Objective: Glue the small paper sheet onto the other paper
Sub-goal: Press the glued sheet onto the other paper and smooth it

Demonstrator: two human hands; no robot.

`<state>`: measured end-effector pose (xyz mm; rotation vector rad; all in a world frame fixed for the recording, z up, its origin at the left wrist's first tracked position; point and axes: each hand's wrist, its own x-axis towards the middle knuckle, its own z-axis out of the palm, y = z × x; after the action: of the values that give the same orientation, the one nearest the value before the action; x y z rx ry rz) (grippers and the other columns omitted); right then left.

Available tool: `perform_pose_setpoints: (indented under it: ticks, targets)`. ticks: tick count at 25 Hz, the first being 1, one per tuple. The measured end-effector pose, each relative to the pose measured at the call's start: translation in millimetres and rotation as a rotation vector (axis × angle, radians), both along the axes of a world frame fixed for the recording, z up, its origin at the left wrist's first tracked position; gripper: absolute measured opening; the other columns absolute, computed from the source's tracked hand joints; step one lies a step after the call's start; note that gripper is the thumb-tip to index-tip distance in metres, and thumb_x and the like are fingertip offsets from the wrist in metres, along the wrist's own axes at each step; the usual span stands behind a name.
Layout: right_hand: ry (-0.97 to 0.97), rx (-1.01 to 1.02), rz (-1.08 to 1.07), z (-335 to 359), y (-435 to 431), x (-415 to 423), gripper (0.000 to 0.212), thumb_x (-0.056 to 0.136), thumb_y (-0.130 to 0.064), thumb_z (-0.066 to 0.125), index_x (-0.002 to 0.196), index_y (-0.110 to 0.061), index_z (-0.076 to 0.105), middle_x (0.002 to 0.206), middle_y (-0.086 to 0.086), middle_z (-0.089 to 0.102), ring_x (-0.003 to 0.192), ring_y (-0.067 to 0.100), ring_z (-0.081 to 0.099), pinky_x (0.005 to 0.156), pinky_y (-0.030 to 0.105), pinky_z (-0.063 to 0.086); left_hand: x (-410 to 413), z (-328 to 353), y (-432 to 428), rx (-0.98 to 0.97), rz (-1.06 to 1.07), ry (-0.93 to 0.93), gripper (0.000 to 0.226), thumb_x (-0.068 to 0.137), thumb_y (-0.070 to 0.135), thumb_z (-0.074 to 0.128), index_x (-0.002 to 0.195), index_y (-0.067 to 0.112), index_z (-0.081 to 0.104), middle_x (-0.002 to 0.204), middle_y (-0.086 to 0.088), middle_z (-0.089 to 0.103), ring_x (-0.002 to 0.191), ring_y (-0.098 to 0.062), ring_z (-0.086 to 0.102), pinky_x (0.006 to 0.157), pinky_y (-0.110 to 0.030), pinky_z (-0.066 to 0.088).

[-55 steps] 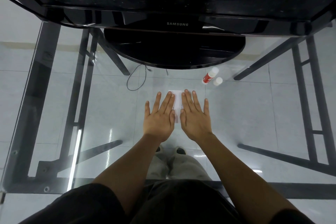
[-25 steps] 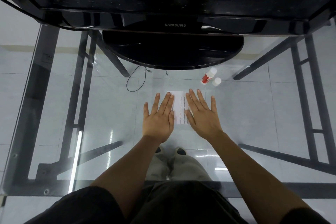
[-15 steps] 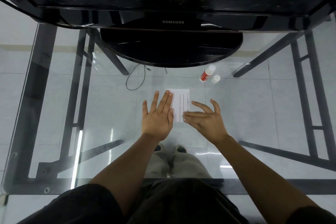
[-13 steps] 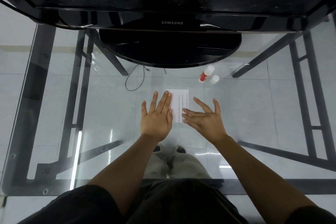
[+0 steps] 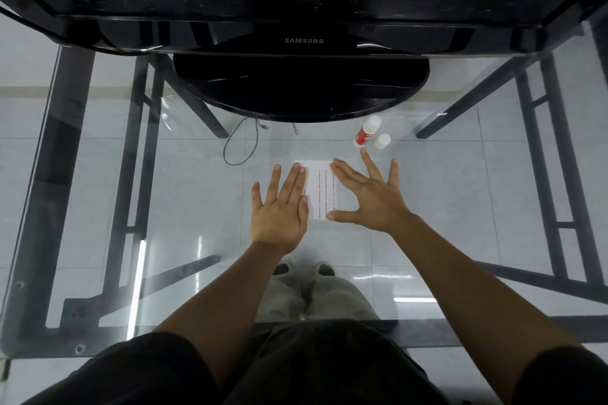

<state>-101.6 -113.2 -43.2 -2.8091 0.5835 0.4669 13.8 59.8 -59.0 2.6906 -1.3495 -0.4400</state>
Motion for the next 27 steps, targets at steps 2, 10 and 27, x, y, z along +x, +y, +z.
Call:
perform_pose_setpoints:
  ticks: [2,10,27]
  targets:
    - [0.007,-0.010,-0.001,3.7,-0.2,3.2,0.100,0.071,-0.080,0.039,0.146,-0.031,-0.005,0.156,-0.012,-0.003,0.142,0.023,-0.016,0.100,0.059,-0.023,-0.4,1.1,-0.1,0.002,0.001,0.001,0.054,0.092,0.048,-0.007,0.138,0.031,-0.028,0.151,0.012,-0.018,0.139,-0.017,-0.022,0.109,-0.045,-0.016]
    - [0.026,0.005,0.096,2.9,14.2,-5.8,0.076,0.088,-0.064,0.030,0.146,-0.030,-0.006,0.155,-0.012,-0.006,0.142,0.022,-0.017,0.102,0.061,-0.019,-0.5,-2.0,-0.1,0.007,0.001,-0.027,0.054,0.094,0.047,-0.003,0.142,0.030,-0.022,0.151,0.012,-0.018,0.139,-0.016,-0.024,0.109,-0.045,-0.015]
    - [0.190,0.020,0.110,12.2,12.1,10.5,0.087,0.086,-0.067,0.032,0.145,-0.022,-0.013,0.156,-0.002,-0.018,0.141,0.031,-0.018,0.107,0.063,-0.006,-5.7,8.4,12.0,0.085,-0.293,-0.058,0.060,0.088,0.061,-0.006,0.136,0.034,-0.031,0.153,0.009,-0.014,0.136,-0.017,-0.027,0.102,-0.048,-0.027]
